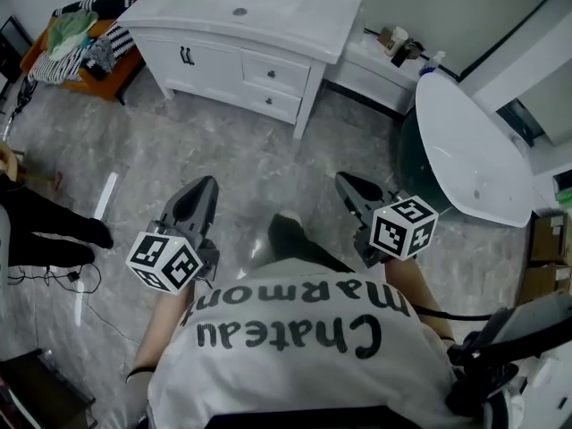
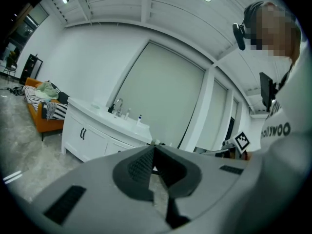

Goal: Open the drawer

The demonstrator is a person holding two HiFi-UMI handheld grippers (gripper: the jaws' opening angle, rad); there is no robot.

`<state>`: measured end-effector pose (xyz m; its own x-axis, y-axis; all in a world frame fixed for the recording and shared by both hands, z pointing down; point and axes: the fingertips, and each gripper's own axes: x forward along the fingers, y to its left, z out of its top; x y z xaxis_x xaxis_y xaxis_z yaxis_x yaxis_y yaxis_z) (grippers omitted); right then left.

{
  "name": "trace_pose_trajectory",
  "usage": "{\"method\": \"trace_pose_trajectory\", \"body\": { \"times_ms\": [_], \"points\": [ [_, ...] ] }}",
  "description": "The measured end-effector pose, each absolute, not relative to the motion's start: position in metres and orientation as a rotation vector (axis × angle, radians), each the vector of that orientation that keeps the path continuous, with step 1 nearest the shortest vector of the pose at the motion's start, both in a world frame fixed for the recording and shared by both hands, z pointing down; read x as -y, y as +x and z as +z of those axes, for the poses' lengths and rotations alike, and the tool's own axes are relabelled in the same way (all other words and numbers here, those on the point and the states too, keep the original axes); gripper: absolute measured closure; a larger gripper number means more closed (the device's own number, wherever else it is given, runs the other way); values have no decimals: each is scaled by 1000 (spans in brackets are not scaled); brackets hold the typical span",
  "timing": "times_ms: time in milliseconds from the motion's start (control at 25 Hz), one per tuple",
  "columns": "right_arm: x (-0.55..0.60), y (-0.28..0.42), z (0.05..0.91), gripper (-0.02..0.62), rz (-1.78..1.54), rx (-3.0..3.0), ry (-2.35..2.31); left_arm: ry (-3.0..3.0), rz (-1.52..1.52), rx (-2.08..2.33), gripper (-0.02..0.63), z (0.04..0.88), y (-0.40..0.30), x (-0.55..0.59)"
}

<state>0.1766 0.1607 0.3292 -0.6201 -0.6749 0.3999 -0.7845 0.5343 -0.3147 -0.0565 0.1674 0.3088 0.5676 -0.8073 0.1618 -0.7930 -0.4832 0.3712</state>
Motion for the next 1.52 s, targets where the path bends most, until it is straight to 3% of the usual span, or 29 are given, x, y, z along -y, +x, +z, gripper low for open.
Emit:
{"method": "trace_pose_trajectory", "body": {
  "times_ms": [600, 1520],
  "points": [
    [-73, 116, 337, 589, 615, 2636, 957, 2353, -54, 1350, 598, 320, -76, -118],
    [148, 119, 399, 589, 727, 2539, 1104, 2229, 47, 1422, 598, 334, -113, 61]
  ]
}}
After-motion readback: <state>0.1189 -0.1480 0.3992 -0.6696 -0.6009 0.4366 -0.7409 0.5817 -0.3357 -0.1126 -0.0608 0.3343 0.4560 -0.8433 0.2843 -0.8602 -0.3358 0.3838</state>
